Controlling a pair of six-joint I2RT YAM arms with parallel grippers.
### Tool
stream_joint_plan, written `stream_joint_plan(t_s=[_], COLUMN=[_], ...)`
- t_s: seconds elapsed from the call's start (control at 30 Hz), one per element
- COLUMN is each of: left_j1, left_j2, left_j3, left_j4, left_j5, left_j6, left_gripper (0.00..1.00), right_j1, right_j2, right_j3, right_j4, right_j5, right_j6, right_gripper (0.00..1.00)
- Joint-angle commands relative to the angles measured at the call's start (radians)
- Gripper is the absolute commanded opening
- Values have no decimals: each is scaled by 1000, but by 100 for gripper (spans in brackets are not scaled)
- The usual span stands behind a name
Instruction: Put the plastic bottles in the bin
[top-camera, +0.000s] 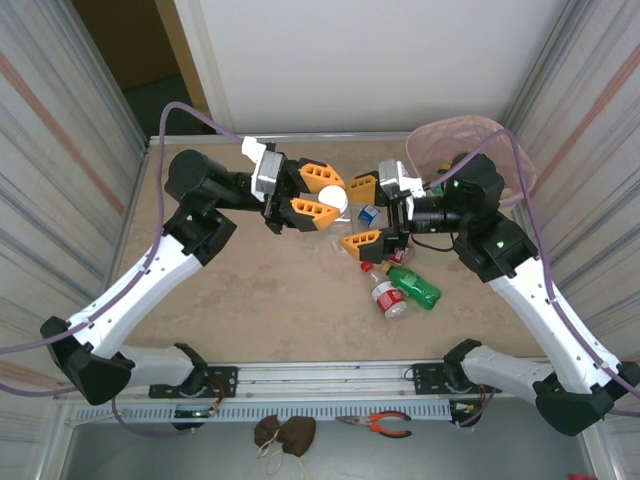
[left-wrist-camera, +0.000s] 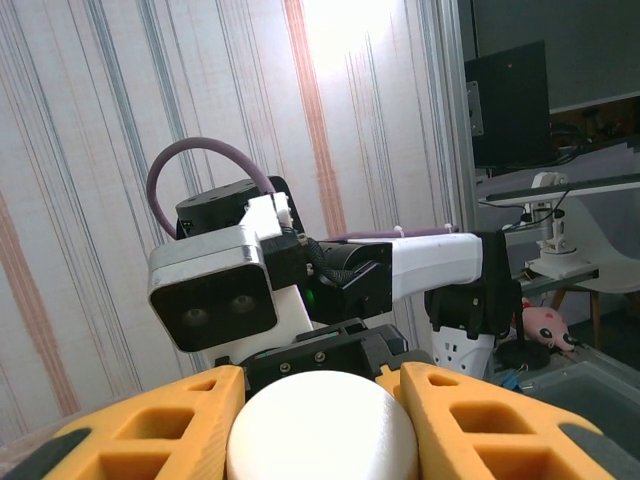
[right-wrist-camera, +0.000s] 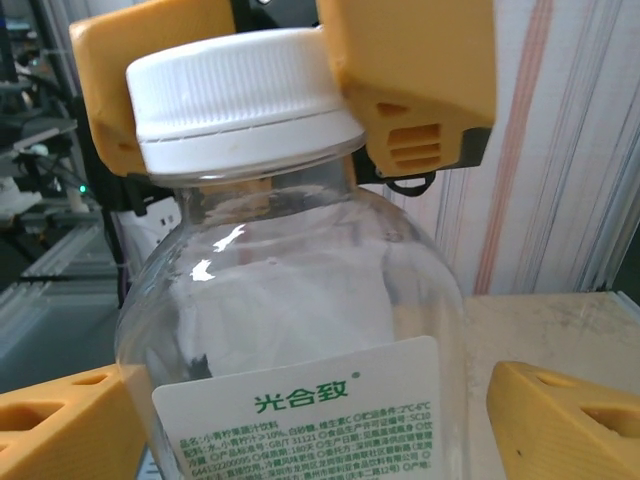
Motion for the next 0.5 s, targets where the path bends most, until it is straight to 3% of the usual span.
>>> stream_joint_plan(t_s=[0.0,0.3,0.37,0.47], left_j1=[-11,-14,-14,-14], left_j2=[-33,-23,-23,-31], left_j3=[30,26,24,14], left_j4=[7,14,7,-18], left_j5=[-17,-33,-38,-60], left_j6=[36,49,59,86], left_gripper=[3,9,16,42], right_j1=[13,18,18,16], right_j2=[2,22,21,10], right_j3=[-7,16,17,18], right_j4=[2,2,2,3], right_j5=[-41,-50,-35,5], right_j6=[-29,-24,-25,-21], right_gripper=[78,63,62,61])
